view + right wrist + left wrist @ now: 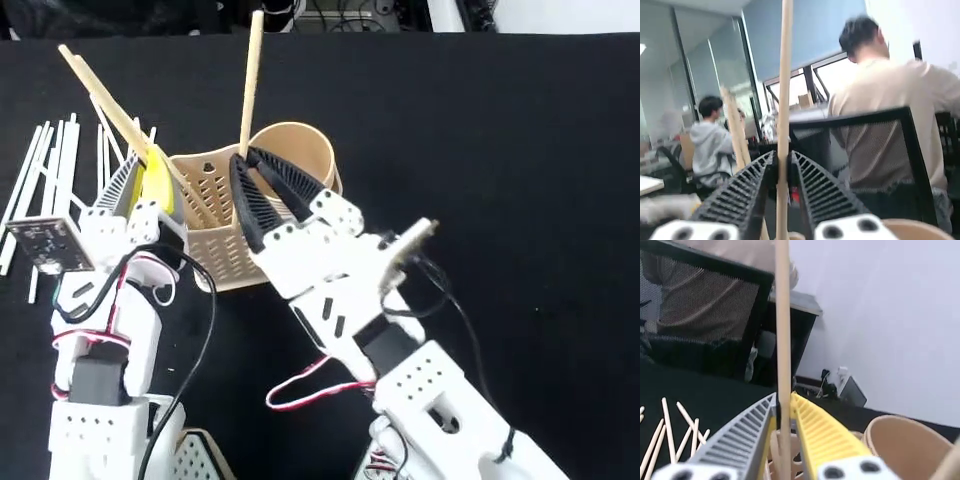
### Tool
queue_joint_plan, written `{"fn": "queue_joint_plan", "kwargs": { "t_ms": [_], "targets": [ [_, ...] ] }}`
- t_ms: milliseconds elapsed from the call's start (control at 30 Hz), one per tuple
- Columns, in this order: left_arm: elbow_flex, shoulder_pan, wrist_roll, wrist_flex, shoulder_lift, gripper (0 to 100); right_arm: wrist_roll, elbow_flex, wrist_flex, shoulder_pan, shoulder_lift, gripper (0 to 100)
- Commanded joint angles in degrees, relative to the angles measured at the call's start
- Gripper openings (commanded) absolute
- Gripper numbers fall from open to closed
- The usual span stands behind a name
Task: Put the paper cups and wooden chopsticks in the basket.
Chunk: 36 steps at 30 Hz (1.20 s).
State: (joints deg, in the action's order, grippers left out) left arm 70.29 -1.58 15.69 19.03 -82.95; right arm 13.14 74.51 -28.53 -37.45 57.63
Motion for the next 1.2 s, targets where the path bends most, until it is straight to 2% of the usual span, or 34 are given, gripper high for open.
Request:
{"fn": "queue_joint_plan", "kwargs": {
  "t_ms": [0, 167, 500, 733, 933, 1067, 1167],
  "targets": [
    [0.9, -0.7, 0.4, -1.2, -0.6, 3, -0.6, -2.2, -1.1, -0.4, 2.9, 1.1],
    [1.5, -0.3, 0.4, -1.0, -0.6, 3, -0.5, -2.2, -7.4, 0.3, -3.1, 1.1],
    [2.4, -0.7, 0.4, -0.9, -0.7, 3, -0.9, -1.8, -29.8, 2.3, -25.5, 1.1],
    [3.3, 0.1, -4.0, -1.1, -0.7, 3, -0.9, -1.8, -29.9, 3.7, -32.1, 1.1],
    [3.5, 0.0, -4.0, -1.0, -0.7, 4, -0.9, -1.2, -29.9, 3.3, -32.4, 1.5],
    [3.0, -0.2, -3.6, 0.8, -0.7, 14, -0.9, -0.8, -29.9, 3.2, -32.4, 12.4],
    [-0.3, -0.1, -3.6, 6.4, -0.7, 16, -0.9, -0.3, -29.9, 3.2, -32.4, 19.1]
  ]
}}
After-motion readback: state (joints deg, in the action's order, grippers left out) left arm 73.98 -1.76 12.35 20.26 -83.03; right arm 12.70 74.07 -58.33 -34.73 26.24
